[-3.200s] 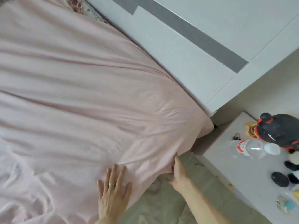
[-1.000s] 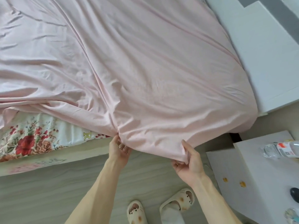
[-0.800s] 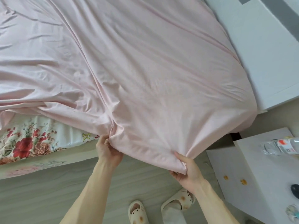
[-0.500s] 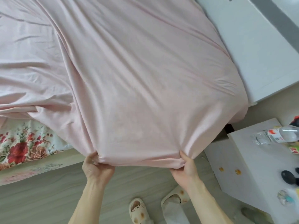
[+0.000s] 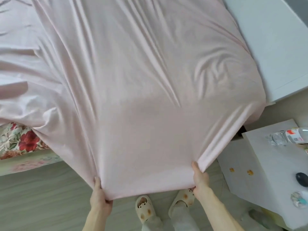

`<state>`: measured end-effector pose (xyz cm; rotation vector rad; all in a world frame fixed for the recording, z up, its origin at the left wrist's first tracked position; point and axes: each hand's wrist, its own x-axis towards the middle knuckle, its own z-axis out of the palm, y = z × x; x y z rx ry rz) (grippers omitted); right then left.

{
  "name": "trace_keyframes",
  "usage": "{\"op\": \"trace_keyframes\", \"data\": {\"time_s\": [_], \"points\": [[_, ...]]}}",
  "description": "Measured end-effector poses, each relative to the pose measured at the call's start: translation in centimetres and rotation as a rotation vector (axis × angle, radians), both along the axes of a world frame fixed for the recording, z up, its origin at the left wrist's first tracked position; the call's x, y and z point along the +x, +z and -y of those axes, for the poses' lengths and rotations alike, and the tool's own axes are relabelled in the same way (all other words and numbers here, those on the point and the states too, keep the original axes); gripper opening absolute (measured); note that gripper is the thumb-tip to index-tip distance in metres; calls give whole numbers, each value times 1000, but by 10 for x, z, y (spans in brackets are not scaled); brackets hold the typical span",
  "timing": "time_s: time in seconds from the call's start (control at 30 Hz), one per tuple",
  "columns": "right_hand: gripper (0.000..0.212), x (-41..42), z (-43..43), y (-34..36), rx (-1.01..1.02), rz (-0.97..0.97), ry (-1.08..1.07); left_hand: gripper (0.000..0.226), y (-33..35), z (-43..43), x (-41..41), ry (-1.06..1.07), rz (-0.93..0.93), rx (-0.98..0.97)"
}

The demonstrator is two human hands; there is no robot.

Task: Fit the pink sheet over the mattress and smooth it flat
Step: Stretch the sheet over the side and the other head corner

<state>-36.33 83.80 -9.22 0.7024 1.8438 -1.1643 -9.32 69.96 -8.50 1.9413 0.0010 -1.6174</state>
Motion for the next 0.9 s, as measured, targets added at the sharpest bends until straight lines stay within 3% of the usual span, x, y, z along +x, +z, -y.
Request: {"op": "trace_keyframes", "data": {"time_s": [0.17, 0.33, 0.5, 0.67, 0.9], "points": [[67, -11, -3, -34, 126, -86, 137, 48, -40, 3, 12, -79, 124, 4], [34, -13, -8, -63, 88, -10, 120, 41, -75, 7, 19, -142, 151, -76], [36, -15, -7, -127, 122, -2, 84, 45, -127, 11, 12, -144, 128, -127], [18, -26, 26, -211, 25, -24, 79, 44, -202, 24, -3, -162, 233, -199], [15, -55, 87, -275, -169, -18, 127, 50, -269, 77, -25, -184, 475, -336]]}}
